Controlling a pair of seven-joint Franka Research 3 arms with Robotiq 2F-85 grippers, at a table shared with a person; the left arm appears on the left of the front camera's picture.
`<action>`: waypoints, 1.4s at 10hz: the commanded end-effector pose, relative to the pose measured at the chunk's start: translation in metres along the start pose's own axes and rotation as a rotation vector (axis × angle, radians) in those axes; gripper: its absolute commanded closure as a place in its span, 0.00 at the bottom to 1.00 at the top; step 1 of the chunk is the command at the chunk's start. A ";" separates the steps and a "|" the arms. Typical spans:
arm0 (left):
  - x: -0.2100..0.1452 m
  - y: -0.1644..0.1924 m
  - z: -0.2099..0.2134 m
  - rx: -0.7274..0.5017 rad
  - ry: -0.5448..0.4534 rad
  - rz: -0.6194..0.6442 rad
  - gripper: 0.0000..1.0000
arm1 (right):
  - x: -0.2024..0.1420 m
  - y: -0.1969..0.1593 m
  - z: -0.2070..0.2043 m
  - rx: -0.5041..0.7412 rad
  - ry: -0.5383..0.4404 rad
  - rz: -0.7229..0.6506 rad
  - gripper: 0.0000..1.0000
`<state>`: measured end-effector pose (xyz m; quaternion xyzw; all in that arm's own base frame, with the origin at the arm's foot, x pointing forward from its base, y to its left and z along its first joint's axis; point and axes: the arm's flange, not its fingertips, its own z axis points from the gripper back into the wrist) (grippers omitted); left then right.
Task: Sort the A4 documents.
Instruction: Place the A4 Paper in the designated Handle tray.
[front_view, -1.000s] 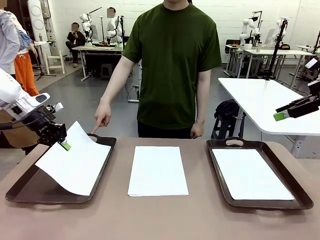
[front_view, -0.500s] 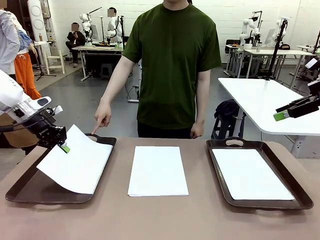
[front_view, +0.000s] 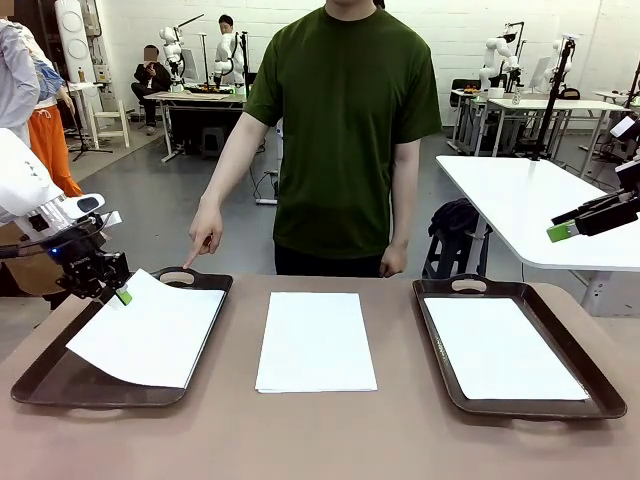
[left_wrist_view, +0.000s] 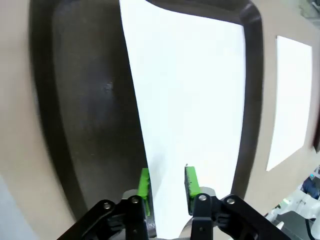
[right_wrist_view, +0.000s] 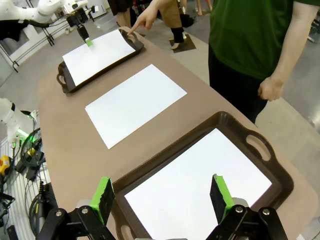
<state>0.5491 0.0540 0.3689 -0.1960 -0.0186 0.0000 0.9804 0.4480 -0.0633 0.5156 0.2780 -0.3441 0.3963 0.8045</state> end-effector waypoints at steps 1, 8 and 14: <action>-0.006 -0.007 0.002 0.080 0.002 0.022 0.22 | 0.001 -0.001 -0.001 -0.010 0.001 0.003 0.00; -0.008 -0.006 0.004 0.100 -0.013 0.045 0.00 | 0.001 -0.001 -0.001 -0.010 0.001 0.003 0.00; -0.004 -0.002 0.002 0.072 0.007 0.024 0.00 | 0.001 -0.001 -0.001 -0.010 0.001 0.003 0.00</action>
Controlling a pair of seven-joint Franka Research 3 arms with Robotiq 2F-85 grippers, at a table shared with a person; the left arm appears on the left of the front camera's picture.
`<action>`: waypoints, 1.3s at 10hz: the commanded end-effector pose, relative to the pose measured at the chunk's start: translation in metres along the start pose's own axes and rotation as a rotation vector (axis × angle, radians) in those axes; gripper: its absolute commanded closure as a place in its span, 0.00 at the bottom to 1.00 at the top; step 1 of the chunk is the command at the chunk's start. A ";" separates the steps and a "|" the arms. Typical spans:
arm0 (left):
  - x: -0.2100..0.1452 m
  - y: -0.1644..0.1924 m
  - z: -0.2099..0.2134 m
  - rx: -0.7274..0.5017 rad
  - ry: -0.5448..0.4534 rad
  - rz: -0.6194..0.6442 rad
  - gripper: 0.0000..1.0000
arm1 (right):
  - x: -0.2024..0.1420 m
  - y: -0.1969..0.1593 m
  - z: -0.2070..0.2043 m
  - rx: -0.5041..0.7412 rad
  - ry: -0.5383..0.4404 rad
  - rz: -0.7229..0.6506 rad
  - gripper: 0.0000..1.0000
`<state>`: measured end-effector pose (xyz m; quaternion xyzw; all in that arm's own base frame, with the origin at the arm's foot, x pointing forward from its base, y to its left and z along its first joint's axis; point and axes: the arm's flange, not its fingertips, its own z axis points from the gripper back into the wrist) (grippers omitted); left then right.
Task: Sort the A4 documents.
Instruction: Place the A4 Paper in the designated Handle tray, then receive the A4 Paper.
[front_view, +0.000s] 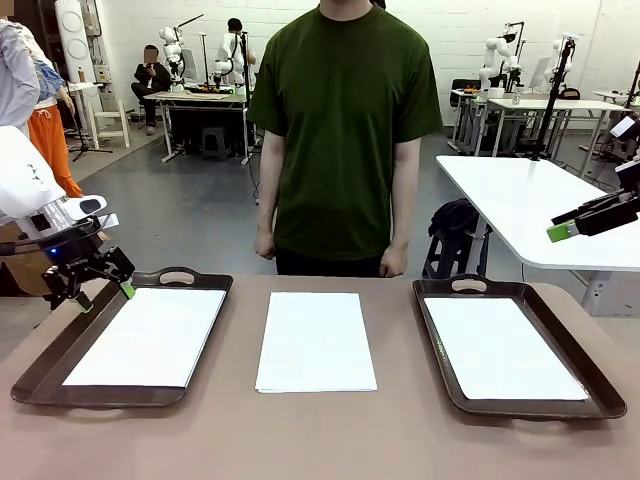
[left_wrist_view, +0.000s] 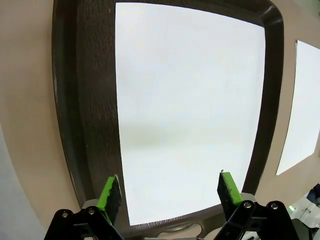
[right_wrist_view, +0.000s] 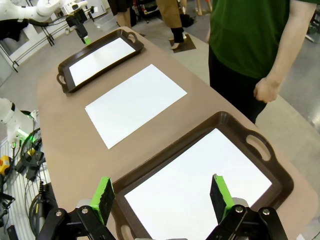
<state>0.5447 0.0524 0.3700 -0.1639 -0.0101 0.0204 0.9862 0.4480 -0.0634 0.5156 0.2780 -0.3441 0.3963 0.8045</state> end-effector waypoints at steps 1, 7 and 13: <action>0.001 0.000 0.002 0.006 -0.003 -0.018 0.00 | 0.001 -0.001 -0.001 -0.010 0.001 0.003 0.00; 0.000 0.000 0.000 0.000 0.000 -0.001 0.00 | 0.001 -0.001 -0.001 -0.010 0.001 0.003 0.00; -0.005 -0.199 0.113 0.262 -0.582 -0.775 0.00 | 0.001 -0.001 -0.001 -0.010 0.001 0.003 0.00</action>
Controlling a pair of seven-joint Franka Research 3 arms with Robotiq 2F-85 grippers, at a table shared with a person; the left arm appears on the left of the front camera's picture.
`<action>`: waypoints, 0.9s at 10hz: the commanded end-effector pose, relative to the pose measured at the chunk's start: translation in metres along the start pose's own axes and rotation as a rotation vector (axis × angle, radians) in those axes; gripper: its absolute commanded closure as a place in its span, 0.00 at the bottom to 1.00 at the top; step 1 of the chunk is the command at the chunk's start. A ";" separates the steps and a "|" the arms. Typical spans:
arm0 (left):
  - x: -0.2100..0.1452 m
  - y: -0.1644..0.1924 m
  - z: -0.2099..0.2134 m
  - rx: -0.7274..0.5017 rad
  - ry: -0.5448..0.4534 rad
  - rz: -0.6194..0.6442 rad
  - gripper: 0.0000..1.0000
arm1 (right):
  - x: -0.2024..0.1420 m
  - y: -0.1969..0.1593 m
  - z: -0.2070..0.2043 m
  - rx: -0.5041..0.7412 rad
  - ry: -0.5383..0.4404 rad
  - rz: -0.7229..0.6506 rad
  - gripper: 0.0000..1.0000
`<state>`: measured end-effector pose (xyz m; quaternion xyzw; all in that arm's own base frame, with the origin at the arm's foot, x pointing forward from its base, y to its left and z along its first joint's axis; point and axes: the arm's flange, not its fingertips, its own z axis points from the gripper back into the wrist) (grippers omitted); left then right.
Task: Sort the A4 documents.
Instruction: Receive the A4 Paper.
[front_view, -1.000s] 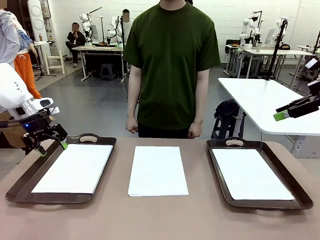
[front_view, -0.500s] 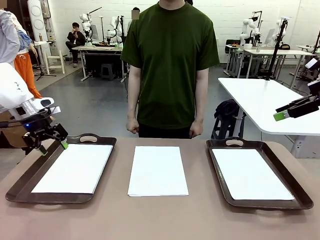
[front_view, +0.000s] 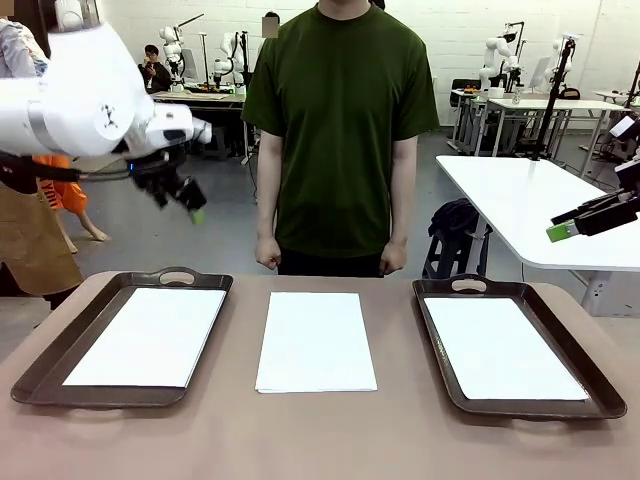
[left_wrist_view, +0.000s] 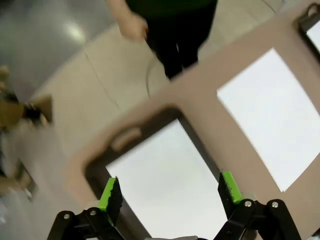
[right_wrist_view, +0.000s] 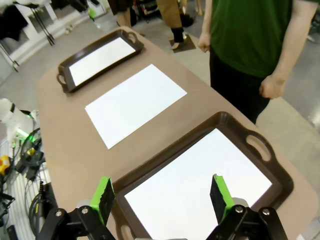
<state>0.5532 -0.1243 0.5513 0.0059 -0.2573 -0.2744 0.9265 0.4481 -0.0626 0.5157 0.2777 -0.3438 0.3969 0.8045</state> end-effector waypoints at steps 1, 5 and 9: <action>-0.029 0.013 0.012 -0.060 -0.245 -0.126 0.00 | 0.000 -0.001 -0.001 -0.011 0.000 0.001 0.00; -0.076 0.016 0.034 -0.303 -0.334 -0.126 0.00 | 0.000 -0.001 -0.001 -0.011 0.000 0.001 0.00; -0.102 0.017 0.037 -0.391 -0.321 -0.078 0.00 | 0.000 -0.001 -0.001 -0.011 0.000 0.001 0.00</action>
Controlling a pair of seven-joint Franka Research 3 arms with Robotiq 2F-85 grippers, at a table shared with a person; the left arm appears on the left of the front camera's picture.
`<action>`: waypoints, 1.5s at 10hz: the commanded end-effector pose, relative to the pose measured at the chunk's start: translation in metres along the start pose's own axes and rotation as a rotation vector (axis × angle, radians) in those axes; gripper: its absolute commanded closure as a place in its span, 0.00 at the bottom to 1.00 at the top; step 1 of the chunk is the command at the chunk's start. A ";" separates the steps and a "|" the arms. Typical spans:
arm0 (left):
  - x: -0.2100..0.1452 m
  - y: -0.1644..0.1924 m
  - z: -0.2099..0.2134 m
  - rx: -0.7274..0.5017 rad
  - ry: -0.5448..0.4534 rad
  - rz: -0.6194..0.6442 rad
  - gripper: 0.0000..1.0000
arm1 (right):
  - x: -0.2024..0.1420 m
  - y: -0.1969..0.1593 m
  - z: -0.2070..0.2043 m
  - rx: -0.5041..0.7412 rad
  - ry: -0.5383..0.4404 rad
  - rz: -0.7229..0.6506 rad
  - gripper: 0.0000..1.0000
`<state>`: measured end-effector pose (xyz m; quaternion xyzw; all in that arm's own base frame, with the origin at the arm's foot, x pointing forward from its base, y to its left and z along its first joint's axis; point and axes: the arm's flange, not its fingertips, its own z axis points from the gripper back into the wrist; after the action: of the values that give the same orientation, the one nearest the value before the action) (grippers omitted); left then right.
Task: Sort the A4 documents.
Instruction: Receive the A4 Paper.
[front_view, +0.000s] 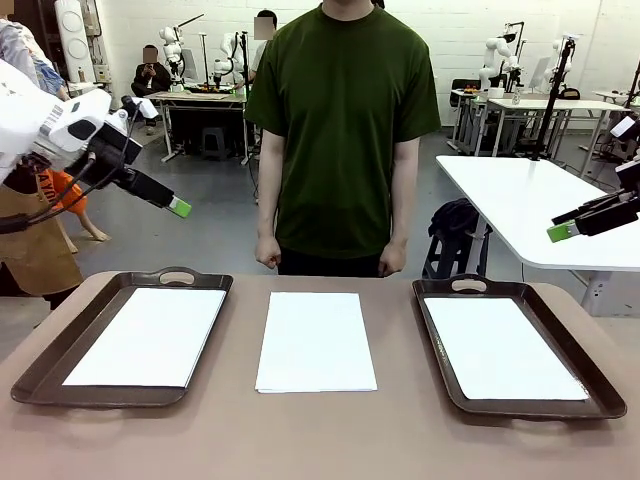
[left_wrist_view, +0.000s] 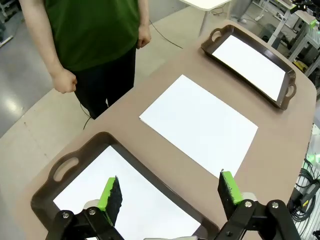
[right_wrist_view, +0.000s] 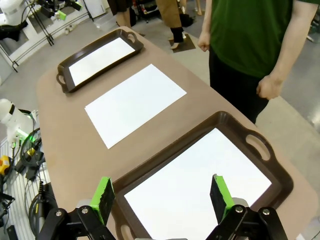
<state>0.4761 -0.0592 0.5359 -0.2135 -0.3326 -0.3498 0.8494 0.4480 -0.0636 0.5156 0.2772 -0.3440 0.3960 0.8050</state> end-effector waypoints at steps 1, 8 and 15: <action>-0.009 0.001 0.005 0.010 -0.006 0.006 0.00 | 0.001 -0.001 -0.002 -0.009 0.000 0.003 0.00; -0.007 0.008 -0.003 -0.044 -0.024 0.097 0.00 | 0.001 -0.001 -0.002 -0.009 0.000 0.003 0.00; -0.006 0.002 -0.001 -0.019 -0.022 0.051 0.00 | 0.001 -0.001 -0.002 -0.009 0.000 0.003 0.00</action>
<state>0.4751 -0.0569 0.5301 -0.2328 -0.3295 -0.3276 0.8544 0.4480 -0.0635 0.5156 0.2772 -0.3440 0.3961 0.8050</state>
